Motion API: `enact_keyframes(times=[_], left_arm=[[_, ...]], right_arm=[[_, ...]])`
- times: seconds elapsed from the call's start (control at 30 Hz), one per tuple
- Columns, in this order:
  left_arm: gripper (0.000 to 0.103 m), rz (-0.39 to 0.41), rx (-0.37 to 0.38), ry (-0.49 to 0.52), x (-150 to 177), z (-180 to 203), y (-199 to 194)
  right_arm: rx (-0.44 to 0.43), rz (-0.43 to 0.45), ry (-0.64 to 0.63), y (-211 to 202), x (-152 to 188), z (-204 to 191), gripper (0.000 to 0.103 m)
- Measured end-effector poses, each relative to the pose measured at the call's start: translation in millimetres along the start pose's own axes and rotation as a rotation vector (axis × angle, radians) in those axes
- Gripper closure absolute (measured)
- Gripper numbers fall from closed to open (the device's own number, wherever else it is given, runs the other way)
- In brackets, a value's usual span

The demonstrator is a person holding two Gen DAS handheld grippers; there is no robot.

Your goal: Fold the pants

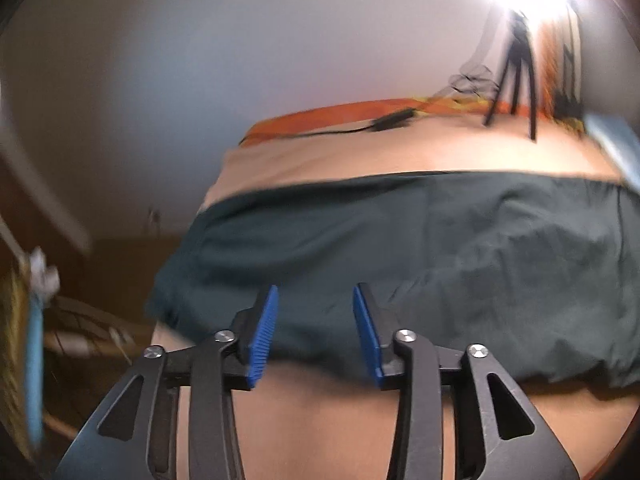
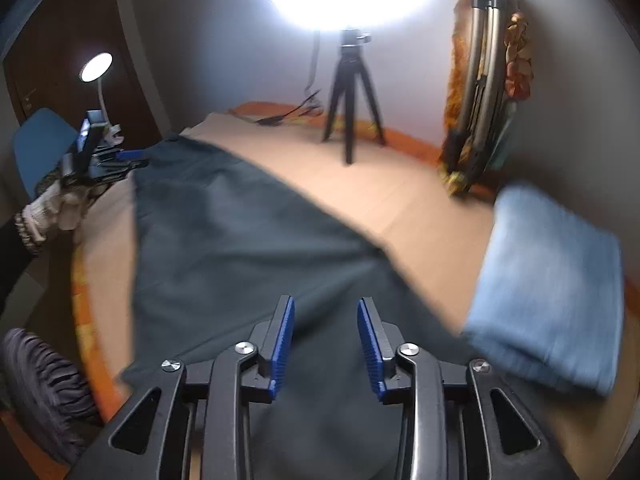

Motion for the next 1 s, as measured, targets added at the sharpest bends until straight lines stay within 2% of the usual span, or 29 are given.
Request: enact_keyframes(times=[0.03,0.13,0.2,0.27,0.4,0.43,0.47,0.6,0.73,0.8,0.97,1.0], left_arm=[[0.060,0.001,0.010,-0.067,2,-16,-5],[0.045,0.000,0.031,-0.199,8,-47,-13],[0.043,-0.010,0.054,-0.256,12,-61,-14],[0.043,-0.020,0.080,-0.315,16,-75,-10],[0.037,-0.073,0.154,-0.498,26,-102,6],[0.037,-0.090,0.173,-0.552,24,-109,17],[0.037,-0.096,0.184,-0.595,25,-114,23],[0.037,-0.109,0.248,-0.770,24,-134,47],[0.037,-0.134,0.224,-0.817,23,-141,68],[0.037,-0.116,0.211,-0.826,21,-143,71],[0.037,-0.095,0.165,-0.856,11,-153,82],[0.037,-0.088,0.151,-0.858,9,-154,84]], right_arm=[[-0.021,0.000,0.030,-3,6,-12,0.066],[-0.065,-0.005,0.119,-5,26,-35,0.062],[-0.038,-0.061,0.130,2,36,-49,0.061],[-0.040,-0.079,0.179,4,47,-57,0.061],[-0.175,-0.055,0.391,17,69,-64,0.060],[-0.197,-0.055,0.422,22,72,-66,0.055],[-0.217,-0.059,0.440,27,76,-70,0.046],[-0.234,-0.066,0.461,44,76,-78,0.044],[-0.261,-0.070,0.489,58,72,-81,0.042],[-0.279,-0.068,0.509,63,72,-79,0.042],[-0.284,-0.072,0.503,72,66,-81,0.029],[-0.277,-0.069,0.494,73,63,-83,0.029]])
Point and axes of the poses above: each gripper's, at about its wrist camera, not at the fingertips, and y roughly the way its jaws point, z to its right, x to its underside, the point moved 2 cm from there along y, roughly the way its jaws point, and after that the axes turned 11 degrees about -y, right-handed, at the moved point
